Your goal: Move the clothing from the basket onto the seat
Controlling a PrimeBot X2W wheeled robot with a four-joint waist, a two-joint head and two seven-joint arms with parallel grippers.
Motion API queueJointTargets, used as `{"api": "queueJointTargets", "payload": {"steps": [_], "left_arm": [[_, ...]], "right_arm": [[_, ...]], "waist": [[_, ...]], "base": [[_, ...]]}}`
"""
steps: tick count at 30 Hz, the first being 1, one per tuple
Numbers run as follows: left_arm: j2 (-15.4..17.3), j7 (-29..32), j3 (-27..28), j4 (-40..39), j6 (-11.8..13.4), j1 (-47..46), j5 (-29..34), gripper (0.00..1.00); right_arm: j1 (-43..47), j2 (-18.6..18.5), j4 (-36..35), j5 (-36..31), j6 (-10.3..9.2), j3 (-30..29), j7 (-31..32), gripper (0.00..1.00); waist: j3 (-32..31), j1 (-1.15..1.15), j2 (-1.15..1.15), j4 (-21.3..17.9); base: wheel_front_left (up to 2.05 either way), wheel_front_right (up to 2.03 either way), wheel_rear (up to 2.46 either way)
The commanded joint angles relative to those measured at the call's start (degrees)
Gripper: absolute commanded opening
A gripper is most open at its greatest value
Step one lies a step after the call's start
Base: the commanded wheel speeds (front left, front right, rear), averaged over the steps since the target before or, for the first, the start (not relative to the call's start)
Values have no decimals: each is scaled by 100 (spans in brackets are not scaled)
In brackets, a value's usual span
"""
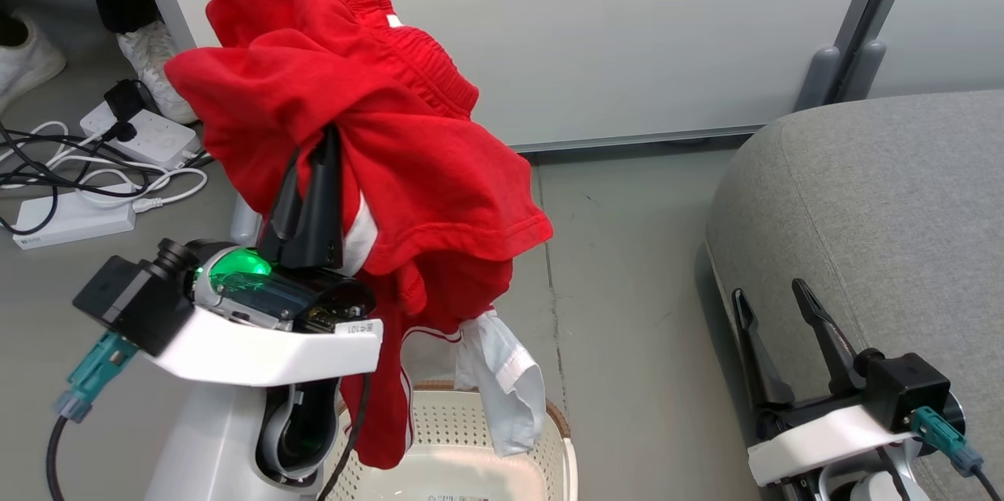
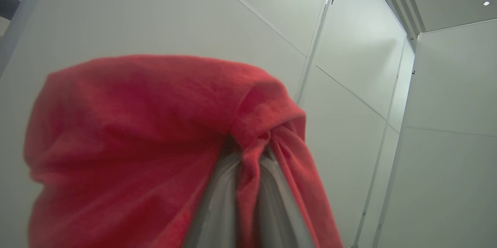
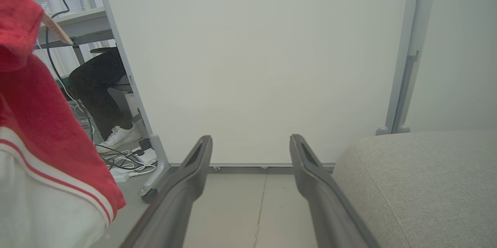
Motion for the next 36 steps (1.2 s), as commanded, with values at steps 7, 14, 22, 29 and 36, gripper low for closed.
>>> {"api": "queueJointTargets", "payload": {"steps": [7,14,22,29,36], "left_arm": [[16,-12,-51,86,-9,14,89,0],[104,-13,-777,282,-9,-130,157,0],[174,-13,-991,391,-9,-167,70,0],[224,-13,-1088,424,-9,-223,37,0],[278,-13,-1304,446,-10,-261,-33,0]], "right_arm": [[-2,-38,-39,18,11,-26,-26,100],[-109,-120,-234,62,12,313,-26,100],[-257,-1026,-1213,516,11,1649,-25,100],[-501,-1689,-1691,781,11,2308,-26,100],[-739,-1956,-1698,896,10,2608,-25,100]], "waist": [[57,0,0,-32],[104,0,0,-115],[173,0,0,-231],[236,0,0,-278],[261,0,0,-258]], "base": [[0,0,0],[0,0,0],[0,0,0],[0,0,0],[0,0,0]]}}
